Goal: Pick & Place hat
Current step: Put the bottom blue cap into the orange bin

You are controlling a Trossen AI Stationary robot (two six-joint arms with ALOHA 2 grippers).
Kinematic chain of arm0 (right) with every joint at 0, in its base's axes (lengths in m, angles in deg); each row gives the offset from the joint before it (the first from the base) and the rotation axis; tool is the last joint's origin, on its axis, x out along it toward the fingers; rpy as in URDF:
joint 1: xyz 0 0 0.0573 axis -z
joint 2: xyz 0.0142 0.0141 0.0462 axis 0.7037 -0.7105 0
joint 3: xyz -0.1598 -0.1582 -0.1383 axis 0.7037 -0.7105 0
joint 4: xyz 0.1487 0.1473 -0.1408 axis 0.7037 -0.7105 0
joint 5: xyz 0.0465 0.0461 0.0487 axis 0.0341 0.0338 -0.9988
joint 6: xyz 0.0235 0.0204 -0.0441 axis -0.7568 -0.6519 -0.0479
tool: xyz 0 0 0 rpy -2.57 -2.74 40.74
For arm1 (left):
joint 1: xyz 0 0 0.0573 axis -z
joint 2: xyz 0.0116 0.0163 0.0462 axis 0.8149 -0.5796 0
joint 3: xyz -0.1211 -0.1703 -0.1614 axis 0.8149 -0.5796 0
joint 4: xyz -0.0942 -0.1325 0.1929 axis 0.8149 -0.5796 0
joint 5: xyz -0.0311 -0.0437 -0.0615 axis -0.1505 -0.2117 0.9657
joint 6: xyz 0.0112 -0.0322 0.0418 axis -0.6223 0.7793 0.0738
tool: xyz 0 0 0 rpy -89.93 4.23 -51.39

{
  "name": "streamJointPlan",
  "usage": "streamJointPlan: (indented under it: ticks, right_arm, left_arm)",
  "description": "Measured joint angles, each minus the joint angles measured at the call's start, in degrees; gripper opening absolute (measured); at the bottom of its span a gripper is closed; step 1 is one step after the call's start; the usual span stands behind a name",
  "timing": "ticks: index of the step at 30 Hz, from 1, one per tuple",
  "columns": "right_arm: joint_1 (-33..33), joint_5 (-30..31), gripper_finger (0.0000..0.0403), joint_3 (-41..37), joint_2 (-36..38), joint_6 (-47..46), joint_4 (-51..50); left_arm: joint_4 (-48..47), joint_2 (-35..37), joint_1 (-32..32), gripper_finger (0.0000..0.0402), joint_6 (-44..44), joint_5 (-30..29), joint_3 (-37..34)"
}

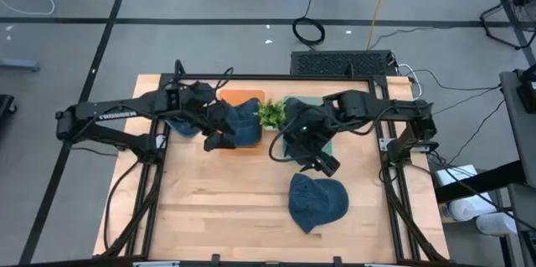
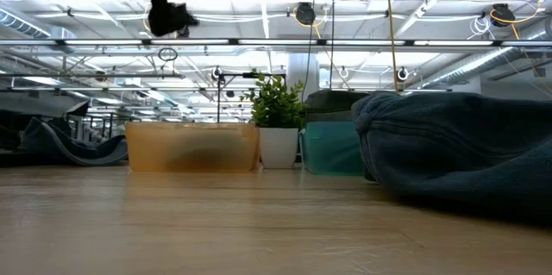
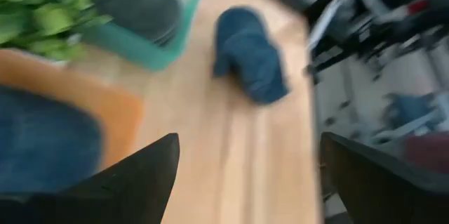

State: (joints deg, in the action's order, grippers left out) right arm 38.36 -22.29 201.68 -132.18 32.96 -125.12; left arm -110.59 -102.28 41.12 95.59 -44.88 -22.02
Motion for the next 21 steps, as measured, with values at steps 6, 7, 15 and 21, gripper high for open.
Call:
streamJointPlan:
  ticks: [6,7,15,21]
  right_arm:
    - [0.0,0.1,0.027,0.0,-2.9,3.8,-4.3]
    - [-0.1,0.1,0.027,0.0,-3.6,4.4,-4.8]
    - [-0.5,0.0,0.027,0.0,-7.4,8.5,-5.4]
    - [-0.7,0.1,0.027,-0.5,-8.9,10.6,-7.8]
  left_arm:
    - [12.1,0.7,4.5,0.0353,10.9,0.6,0.0]
    - [14.3,0.7,5.2,0.0353,12.0,0.6,0.0]
    - [26.3,0.7,8.7,0.0353,18.0,-0.6,0.0]
    - [28.8,0.7,10.9,0.0353,20.9,-0.6,0.0]
